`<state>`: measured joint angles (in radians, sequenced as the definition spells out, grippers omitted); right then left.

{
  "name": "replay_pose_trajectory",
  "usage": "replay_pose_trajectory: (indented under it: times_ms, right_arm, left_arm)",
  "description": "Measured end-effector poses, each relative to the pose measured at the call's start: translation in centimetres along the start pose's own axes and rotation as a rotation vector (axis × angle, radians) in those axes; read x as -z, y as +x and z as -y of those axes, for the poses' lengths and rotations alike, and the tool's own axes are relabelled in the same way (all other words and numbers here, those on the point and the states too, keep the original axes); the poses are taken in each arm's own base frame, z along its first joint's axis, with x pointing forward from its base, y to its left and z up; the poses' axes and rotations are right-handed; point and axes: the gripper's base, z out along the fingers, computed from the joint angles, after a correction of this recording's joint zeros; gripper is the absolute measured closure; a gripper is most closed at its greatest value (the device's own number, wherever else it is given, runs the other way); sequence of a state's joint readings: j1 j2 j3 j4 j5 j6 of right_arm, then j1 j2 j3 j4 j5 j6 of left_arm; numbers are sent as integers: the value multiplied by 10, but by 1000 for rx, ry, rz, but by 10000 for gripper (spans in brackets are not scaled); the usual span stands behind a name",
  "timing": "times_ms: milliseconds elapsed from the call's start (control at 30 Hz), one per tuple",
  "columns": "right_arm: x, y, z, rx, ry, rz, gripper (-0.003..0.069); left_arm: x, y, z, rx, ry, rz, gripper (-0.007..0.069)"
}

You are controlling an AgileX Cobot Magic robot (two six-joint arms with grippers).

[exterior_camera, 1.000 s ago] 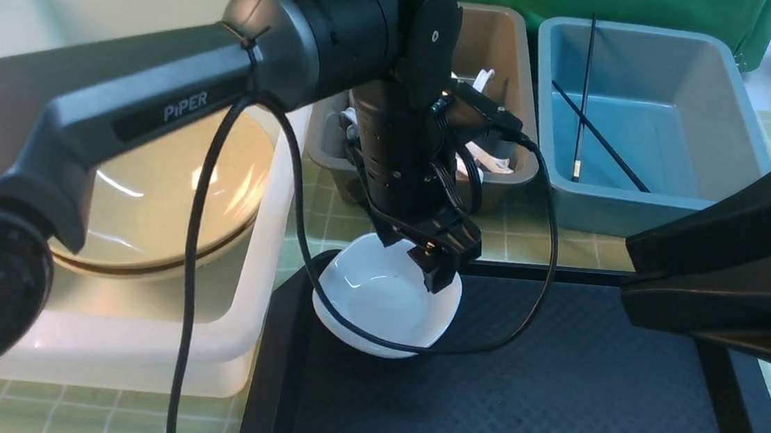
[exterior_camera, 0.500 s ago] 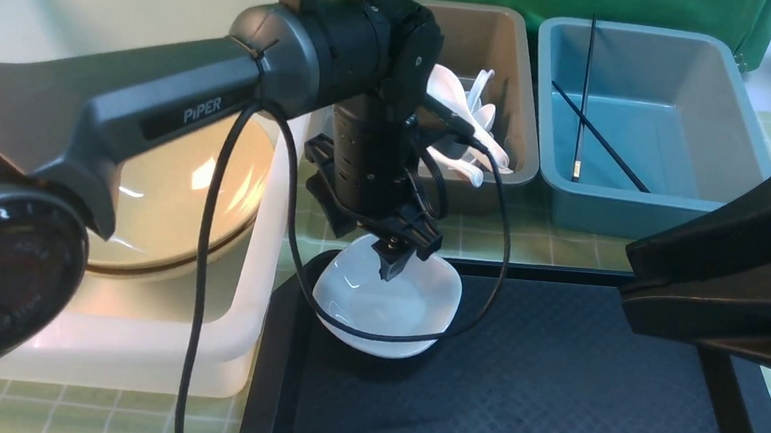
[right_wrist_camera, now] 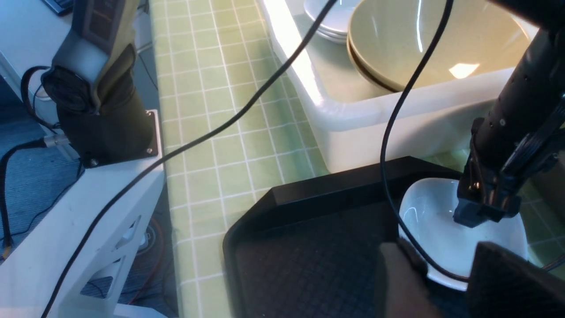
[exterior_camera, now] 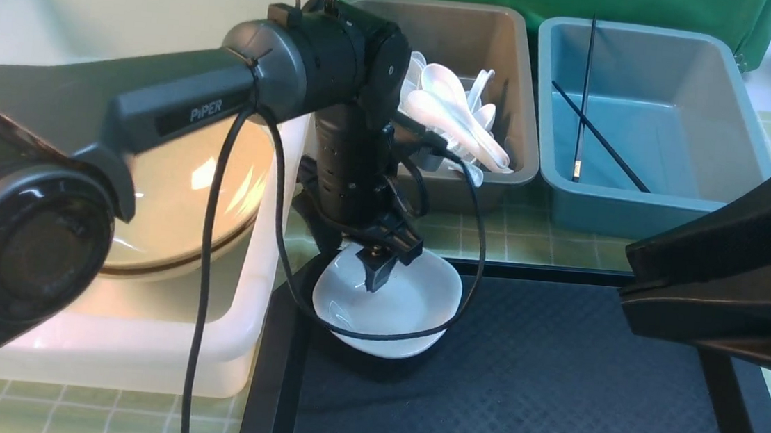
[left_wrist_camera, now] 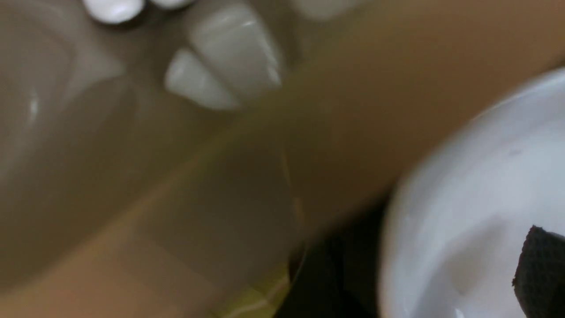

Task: On green table put chopsticks spoon bowls plates into blue grey white boxes.
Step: 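Grasp the small white bowl on the black tray by its rim with the left gripper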

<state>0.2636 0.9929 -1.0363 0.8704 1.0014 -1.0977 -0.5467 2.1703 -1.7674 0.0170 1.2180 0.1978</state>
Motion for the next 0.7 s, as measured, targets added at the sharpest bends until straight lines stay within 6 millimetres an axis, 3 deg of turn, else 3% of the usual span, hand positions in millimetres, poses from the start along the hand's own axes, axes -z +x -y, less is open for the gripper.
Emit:
replay_pose_trajectory:
  times_ms: [300,433,467,600,700]
  right_arm:
    - [0,0,0,0,-3,-1,424]
    - [0,0,0,0,-3,-1,424]
    - [0,0,0,0,-3,-1,424]
    - [0,0,0,0,-3,-1,424]
    - [0,0,0,0,-3,-1,424]
  left_arm:
    - [-3,-2,9,-14,103,14,130]
    - [-2,-5,18,-7,200,40,286]
    - [-2,-5,18,-9,204,41,296]
    - [-1,-7,24,-22,272,63,560]
    - [0,-7,27,-16,300,71,606]
